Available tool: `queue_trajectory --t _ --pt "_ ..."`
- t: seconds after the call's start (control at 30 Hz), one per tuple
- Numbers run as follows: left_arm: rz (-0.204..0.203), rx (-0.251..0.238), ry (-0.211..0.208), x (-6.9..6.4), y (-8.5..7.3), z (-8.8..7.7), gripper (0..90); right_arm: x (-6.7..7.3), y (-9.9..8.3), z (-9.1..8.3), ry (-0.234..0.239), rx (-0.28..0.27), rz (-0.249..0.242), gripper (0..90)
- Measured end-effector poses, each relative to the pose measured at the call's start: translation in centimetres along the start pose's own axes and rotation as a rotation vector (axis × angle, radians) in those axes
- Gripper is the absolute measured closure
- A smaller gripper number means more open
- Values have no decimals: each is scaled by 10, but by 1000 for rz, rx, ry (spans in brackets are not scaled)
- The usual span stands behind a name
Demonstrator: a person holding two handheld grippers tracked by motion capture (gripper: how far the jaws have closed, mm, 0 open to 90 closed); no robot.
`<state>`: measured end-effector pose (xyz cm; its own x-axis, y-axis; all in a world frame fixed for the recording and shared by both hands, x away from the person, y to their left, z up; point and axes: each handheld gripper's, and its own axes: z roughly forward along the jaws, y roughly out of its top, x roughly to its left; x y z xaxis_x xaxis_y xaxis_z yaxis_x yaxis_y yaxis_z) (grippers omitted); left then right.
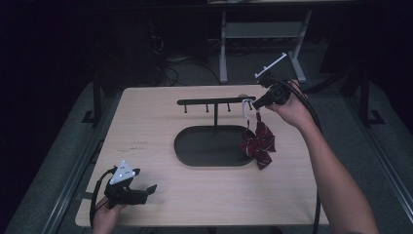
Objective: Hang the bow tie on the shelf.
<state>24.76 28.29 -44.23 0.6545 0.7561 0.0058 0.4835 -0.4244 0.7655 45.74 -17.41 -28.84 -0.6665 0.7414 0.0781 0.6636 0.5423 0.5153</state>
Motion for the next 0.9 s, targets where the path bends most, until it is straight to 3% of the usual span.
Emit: queue_trajectory --t 0.9 --pt "12 10 8 -1 0 0 135 -2 -13 2 42 -7 5 787"
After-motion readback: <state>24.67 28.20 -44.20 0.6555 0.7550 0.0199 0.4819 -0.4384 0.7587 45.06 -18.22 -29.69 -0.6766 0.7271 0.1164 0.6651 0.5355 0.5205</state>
